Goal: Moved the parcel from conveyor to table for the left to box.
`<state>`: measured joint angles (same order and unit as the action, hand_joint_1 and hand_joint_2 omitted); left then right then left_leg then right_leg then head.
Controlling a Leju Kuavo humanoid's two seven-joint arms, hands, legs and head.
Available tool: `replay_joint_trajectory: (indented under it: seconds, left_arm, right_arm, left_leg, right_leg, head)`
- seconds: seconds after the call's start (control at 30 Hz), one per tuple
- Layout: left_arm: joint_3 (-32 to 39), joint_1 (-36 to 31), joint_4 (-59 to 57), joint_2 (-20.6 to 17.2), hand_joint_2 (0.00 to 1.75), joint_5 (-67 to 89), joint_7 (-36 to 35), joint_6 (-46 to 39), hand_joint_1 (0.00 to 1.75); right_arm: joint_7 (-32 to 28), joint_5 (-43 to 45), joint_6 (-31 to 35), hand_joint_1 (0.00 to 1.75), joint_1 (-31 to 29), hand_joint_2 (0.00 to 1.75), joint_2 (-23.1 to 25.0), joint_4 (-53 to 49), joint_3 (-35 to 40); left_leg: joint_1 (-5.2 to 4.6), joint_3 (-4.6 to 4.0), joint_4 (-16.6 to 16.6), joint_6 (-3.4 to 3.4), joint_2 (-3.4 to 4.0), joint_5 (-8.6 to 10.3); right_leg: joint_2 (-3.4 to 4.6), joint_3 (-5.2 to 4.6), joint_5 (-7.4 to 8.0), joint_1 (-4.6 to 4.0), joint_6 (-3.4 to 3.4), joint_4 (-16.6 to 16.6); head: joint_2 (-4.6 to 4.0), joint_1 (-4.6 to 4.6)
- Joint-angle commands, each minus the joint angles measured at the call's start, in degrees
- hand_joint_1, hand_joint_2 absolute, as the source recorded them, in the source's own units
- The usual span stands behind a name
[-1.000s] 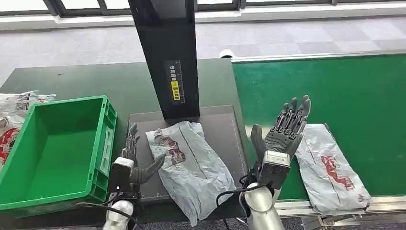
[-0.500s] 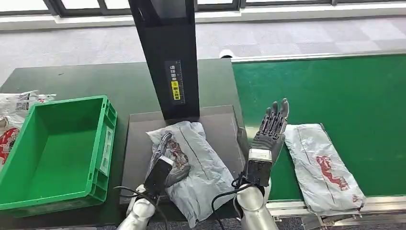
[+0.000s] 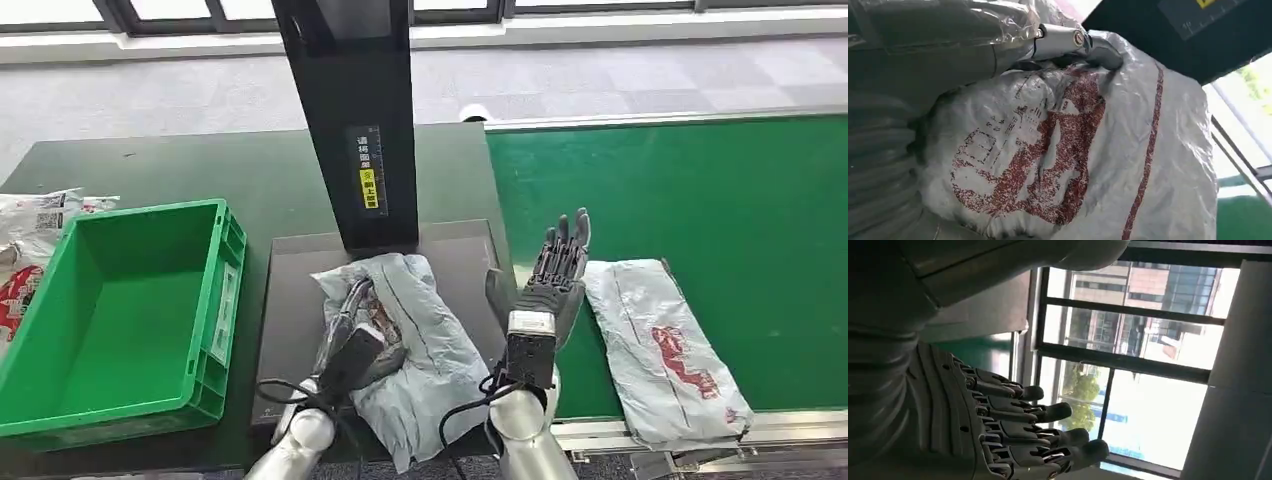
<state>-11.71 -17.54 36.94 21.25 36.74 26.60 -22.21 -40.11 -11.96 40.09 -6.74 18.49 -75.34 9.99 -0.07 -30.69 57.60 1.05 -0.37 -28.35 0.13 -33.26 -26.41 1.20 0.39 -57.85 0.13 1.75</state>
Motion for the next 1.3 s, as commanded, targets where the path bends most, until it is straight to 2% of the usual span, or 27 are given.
replay_joint_trajectory:
  seconds: [0.03, 0.4, 0.77, 0.87, 1.0, 1.03, 1.07, 1.23, 1.3]
  left_arm:
    - [-7.77, -3.52, -9.95, -1.35, 1.75, 4.97, -4.77, -0.53, 1.75]
    - [-8.36, -3.43, -10.35, -1.29, 1.75, 10.94, -9.22, -3.10, 1.75]
    - [-3.31, -2.34, -7.50, -1.66, 1.75, 19.68, -14.04, -8.35, 1.75]
    - [-2.13, -2.09, -5.51, -2.21, 1.75, 22.65, -16.15, -14.80, 1.75]
    - [-1.61, -2.26, -4.70, -2.73, 1.75, 22.73, -16.16, -15.12, 1.75]
    - [-0.21, -1.66, -2.69, -2.99, 1.75, 24.37, -16.88, -17.79, 1.75]
    - [1.91, -0.38, 1.38, -3.28, 1.75, 26.56, -17.38, -17.79, 1.75]
    - [2.31, -0.69, 1.35, -3.75, 1.75, 26.43, -17.28, -17.46, 1.75]
    - [2.31, -0.69, 1.35, -3.75, 1.75, 26.43, -17.28, -17.46, 1.75]
  right_arm:
    - [0.11, 0.55, -0.09, 0.00, -1.40, 1.75, -0.93, 5.98, -1.75]
    - [0.11, 0.06, -0.09, 0.00, 0.40, 1.75, -1.04, 4.54, -2.69]
    - [0.11, -1.57, -0.09, 0.00, 0.23, 1.75, -0.40, 4.64, -3.11]
    - [0.11, -1.96, -0.09, 0.00, 0.46, 1.75, -0.22, 4.14, -3.49]
    - [0.11, -2.00, -0.09, 0.00, 0.56, 1.75, -0.24, 3.99, -3.49]
    - [0.11, -2.12, -0.09, 0.00, 0.70, 1.75, -0.22, 3.80, -3.51]
    - [0.11, -2.14, -0.09, 0.00, 0.85, 1.75, -0.25, 3.61, -3.43]
    - [0.11, -2.15, -0.09, 0.00, 0.97, 1.75, -0.25, 3.49, -3.40]
    - [0.11, -2.15, -0.09, 0.00, 0.97, 1.75, -0.25, 3.49, -3.40]
  left_leg:
    - [0.08, 0.07, -0.19, 0.00, 0.02, 0.12]
    - [0.06, 0.30, -0.18, -0.07, 0.03, 0.12]
    - [0.04, 0.21, -0.14, -0.08, 0.15, 0.05]
    - [0.08, 0.02, -0.22, -0.07, 0.19, 0.08]
    - [0.09, -0.02, -0.19, -0.06, 0.23, 0.06]
    - [0.07, 0.00, -0.14, -0.06, 0.23, 0.03]
    - [0.02, 0.04, -0.10, -0.05, 0.22, -0.02]
    - [0.10, -0.05, -0.13, -0.01, 0.37, 0.02]
    - [0.05, 0.24, -0.09, 0.02, 0.28, 0.03]
  right_leg:
    - [-0.03, 0.12, 0.15, -0.09, -0.07, 0.26]
    - [-0.04, 0.37, 0.12, 0.00, -0.03, 0.24]
    - [0.09, 0.50, 0.08, 0.03, -0.01, 0.16]
    - [0.12, 0.44, 0.15, -0.01, -0.04, 0.26]
    - [0.16, 0.39, 0.15, -0.04, -0.05, 0.23]
    - [0.16, 0.39, 0.10, -0.04, -0.03, 0.17]
    - [0.17, 0.39, 0.04, 0.00, -0.01, 0.09]
    - [0.30, 0.22, 0.13, -0.13, -0.06, 0.18]
    - [0.21, 0.16, 0.08, -0.11, -0.05, 0.11]
  head:
    - [0.00, 0.00]
    - [0.00, 0.00]
    - [0.00, 0.00]
    - [0.00, 0.00]
    - [0.00, 0.02]
    - [0.00, 0.00]
    - [0.00, 0.00]
    - [0.00, 0.00]
    - [0.00, 0.00]
